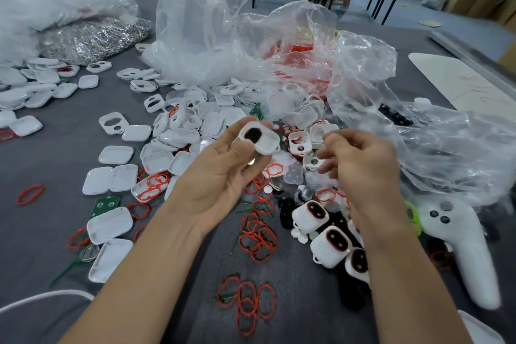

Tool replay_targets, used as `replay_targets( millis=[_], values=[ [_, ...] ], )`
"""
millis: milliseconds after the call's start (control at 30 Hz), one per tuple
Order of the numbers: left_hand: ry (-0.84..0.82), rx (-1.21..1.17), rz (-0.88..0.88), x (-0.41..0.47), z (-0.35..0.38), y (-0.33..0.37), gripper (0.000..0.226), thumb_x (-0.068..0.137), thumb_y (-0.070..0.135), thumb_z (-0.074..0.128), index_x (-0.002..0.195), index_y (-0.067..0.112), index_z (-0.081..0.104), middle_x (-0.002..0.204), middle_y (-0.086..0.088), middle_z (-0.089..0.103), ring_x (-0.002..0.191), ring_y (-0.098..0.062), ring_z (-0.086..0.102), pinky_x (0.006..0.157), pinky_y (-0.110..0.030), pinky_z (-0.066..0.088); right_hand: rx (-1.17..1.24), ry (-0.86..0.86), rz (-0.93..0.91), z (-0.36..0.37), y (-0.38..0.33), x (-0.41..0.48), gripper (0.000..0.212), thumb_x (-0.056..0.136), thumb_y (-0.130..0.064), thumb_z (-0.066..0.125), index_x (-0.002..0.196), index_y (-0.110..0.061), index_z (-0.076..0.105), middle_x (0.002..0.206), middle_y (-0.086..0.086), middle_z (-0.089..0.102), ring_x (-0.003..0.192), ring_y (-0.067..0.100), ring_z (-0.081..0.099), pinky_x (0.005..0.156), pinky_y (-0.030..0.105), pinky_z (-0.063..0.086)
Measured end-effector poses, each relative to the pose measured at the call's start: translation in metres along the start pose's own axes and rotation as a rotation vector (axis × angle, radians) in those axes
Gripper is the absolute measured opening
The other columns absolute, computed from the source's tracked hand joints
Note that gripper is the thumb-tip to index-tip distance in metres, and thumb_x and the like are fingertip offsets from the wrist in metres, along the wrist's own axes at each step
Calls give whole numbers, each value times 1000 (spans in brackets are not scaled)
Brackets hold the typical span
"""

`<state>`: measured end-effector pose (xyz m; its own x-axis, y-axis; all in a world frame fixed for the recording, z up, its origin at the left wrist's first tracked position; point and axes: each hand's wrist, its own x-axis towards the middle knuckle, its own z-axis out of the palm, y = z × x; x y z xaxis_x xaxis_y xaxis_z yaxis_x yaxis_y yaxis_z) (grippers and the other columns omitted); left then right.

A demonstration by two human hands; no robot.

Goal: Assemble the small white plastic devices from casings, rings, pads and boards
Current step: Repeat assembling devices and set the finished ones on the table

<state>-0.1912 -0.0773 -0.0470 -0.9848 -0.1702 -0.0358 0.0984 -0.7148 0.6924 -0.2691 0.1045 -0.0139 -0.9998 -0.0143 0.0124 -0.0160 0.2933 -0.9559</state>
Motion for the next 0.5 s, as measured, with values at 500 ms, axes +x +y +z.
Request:
replay_targets(
  millis=[500],
  values=[
    [59,-36,24,3,-5,9,36,87,8,59,121,19,65,119,-1,75,105,-15,73,88,-30,60,-910,-145,-269,37,9,-7,17,81,-43,80,89,-28,79,92,-2,74,96,25,67,85,35,53]
  ],
)
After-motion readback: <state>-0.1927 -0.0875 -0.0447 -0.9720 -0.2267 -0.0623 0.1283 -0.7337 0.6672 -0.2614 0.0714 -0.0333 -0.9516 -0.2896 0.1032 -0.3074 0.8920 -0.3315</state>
